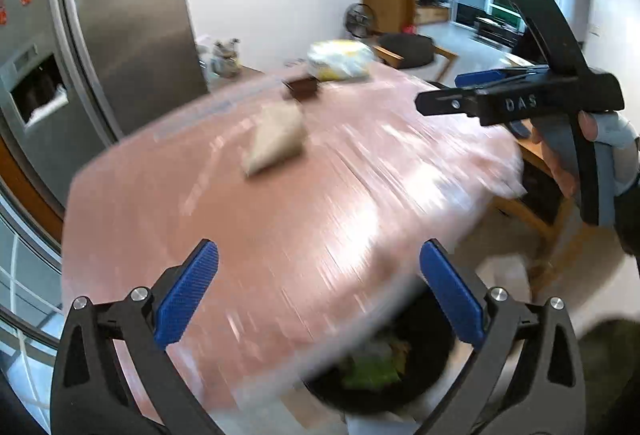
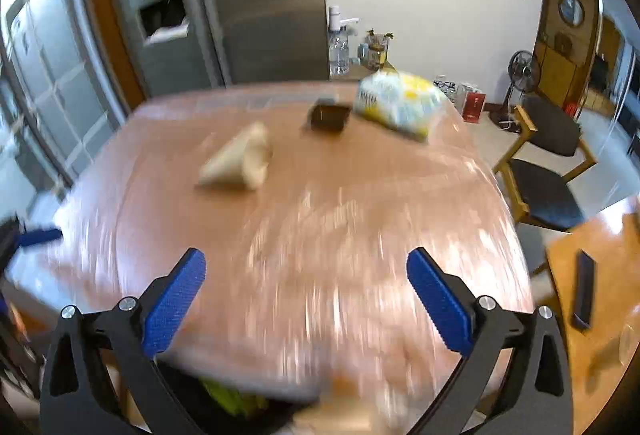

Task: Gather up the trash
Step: 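Raise both open tools back toward the table, then grasp the second paper cone with the left tool while the right tool grasps the brown tray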

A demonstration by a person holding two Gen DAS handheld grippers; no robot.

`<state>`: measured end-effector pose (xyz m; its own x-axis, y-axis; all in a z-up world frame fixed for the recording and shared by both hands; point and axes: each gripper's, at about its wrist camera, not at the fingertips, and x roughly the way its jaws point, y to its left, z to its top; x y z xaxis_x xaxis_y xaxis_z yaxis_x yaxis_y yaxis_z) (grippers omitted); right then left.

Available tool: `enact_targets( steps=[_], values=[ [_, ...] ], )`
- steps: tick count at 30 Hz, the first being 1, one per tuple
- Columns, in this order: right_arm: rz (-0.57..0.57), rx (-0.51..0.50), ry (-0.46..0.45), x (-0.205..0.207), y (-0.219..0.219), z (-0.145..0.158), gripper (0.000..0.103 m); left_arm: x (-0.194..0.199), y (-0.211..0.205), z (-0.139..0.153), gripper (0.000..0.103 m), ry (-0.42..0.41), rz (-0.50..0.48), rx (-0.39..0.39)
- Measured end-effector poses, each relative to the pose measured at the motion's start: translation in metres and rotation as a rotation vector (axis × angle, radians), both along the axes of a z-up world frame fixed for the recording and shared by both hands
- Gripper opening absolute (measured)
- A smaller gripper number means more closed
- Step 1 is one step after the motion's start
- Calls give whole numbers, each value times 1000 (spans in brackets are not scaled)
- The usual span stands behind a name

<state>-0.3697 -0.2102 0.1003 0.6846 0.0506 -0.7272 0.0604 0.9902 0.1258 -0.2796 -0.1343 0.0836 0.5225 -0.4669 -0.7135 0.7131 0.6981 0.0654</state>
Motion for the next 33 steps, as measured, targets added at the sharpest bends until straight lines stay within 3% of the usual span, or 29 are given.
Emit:
enact_targets(
  steps=[6,12,18,20,22,26,27,33],
  values=[
    [-51,25,94,127,-19,-14,99,91,-41,-21,101,54,11,26],
    [-79,31,183,193,-13,-42,99,145,-71,-45,101,139,31,34],
    [-112,64,227,221,-14,-61,98,171,-84,-56,101,169,33,48],
    [-115,90,239,226,-17,-68,94,174,-84,-59,100,185,37,41],
    [-115,99,257,231,-19,-73,83,178,-82,-64,94,211,36,38],
    [-115,97,252,230,-20,-72,69,183,-84,-70,75,243,26,44],
    [-111,94,251,228,-19,-71,58,182,-84,-70,75,236,24,44],
    [-89,99,209,213,-19,-65,55,174,-79,-68,73,220,0,27]
  ],
)
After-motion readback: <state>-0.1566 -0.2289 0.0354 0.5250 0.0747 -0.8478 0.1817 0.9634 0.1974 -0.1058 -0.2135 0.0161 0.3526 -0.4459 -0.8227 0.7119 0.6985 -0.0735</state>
